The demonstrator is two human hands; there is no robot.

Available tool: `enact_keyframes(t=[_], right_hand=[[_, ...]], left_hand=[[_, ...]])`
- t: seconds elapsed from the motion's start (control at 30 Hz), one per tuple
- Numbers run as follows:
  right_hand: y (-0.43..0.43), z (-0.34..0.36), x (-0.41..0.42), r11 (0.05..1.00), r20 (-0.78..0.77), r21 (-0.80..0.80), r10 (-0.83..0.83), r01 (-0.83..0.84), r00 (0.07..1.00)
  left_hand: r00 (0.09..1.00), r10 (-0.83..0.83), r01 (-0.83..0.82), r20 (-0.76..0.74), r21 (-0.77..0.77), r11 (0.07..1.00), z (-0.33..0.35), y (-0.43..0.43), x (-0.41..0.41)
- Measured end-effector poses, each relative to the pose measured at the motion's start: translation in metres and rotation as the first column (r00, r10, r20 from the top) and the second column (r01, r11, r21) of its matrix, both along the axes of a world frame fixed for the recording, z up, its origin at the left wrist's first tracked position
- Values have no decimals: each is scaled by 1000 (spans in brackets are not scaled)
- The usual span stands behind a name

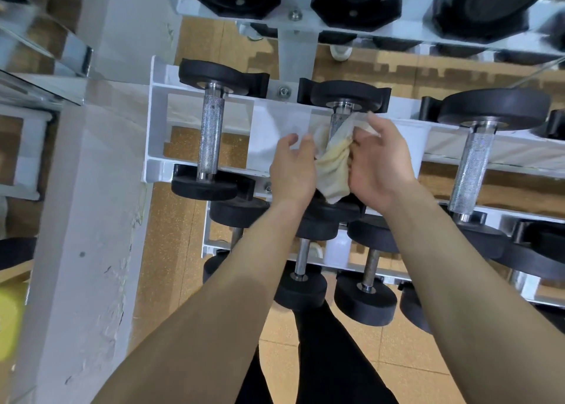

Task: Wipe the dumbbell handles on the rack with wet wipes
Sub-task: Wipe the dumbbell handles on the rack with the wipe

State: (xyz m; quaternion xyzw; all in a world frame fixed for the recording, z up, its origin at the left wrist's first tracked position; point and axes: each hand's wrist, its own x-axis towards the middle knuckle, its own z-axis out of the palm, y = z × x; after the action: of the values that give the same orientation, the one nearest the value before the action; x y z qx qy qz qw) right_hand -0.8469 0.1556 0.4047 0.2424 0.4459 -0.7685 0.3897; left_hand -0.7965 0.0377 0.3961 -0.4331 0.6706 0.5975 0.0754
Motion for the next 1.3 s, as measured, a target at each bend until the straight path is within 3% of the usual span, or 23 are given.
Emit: enact_keyframes(t=[0.07,0.13,0.23,0.3,0.43,0.53,0.63,0.7,0.77,0.83,0.9,0.93,1.0,1.1,1.2,1.3], right_hand=[[9,0,7,997,-12,52,59,-58,998],[13,0,12,997,-41,79,18,-15,999],[15,4,16,963,-129,268,-5,39,992],[14,5,18,912,-197,408,40,45,980],[13,0,15,887,-230,461,126,-5,965],[11,-2,9,862,-232,499,235,-92,944],[15,-2,4,873,-187,478,207,-95,960],[22,-4,4,879,-138,470,167,-84,976],[27,-5,5,860,-108,506,144,-71,984],[26,-3,9,813,-123,579,152,-54,981],[21,0,18,688,-223,725,188,34,957],[18,3,23,619,-314,776,214,120,925],[11,8,33,568,-439,791,271,226,856],[1,6,45,640,-406,751,253,163,878],[-5,0,57,668,-395,688,18,283,918],[-16,-5,71,599,-436,694,-90,398,896]], left_hand=[[997,-68,70,-26,64,995,4,-8,-10],[974,-224,226,-34,94,970,9,-11,-12],[896,-444,444,7,20,896,11,-16,-5],[865,-502,502,21,-46,864,13,-28,-5],[819,-573,573,12,11,819,33,-52,-19],[823,-562,567,-82,76,820,36,-62,-32],[829,-546,559,-119,203,804,32,-70,-41],[848,-517,531,-119,198,824,25,-72,-45],[886,-460,459,-59,-31,888,16,-66,-47],[963,-265,241,-47,-289,926,8,-56,-41],[983,-70,-12,-167,-446,895,8,-41,-25],[977,-16,-78,-212,-428,900,10,-33,-16],[989,25,-55,-144,-210,976,16,-12,-1],[981,-185,183,54,37,982,14,18,-2],[970,-238,235,52,47,971,12,37,-24],[975,-204,202,90,34,979,8,41,-47]])
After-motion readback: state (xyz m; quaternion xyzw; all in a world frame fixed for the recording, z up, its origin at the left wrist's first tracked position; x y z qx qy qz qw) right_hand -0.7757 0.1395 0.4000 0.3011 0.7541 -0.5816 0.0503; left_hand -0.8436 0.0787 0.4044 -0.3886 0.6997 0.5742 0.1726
